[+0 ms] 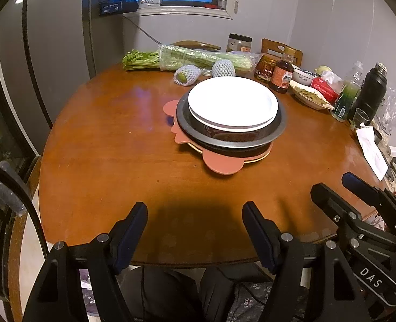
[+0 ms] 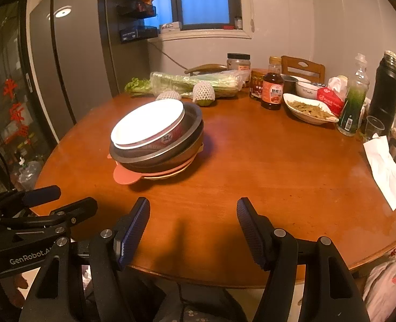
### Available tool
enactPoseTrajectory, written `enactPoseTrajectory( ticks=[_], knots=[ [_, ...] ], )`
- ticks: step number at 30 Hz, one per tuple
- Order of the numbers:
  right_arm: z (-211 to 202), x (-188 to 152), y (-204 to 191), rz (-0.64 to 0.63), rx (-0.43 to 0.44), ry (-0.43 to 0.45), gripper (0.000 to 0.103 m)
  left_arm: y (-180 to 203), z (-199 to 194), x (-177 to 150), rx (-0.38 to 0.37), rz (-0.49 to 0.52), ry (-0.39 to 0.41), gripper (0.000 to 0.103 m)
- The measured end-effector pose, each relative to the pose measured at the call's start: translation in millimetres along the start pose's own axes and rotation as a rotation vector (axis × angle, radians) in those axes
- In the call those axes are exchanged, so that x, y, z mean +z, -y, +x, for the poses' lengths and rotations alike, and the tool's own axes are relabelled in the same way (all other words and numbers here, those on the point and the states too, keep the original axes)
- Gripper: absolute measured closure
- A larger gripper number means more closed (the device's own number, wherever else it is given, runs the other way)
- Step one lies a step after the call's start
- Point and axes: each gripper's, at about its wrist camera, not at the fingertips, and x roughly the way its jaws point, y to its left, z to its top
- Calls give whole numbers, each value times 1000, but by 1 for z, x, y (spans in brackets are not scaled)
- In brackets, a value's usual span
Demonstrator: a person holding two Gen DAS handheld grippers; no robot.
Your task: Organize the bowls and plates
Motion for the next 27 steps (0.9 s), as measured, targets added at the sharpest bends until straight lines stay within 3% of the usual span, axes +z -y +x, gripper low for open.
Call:
enactPoseTrajectory(
  ticks=[27],
  knots=[
    [-9, -14, 0, 13, -14, 15, 34, -1, -1, -14, 29, 6, -8, 30]
  ],
)
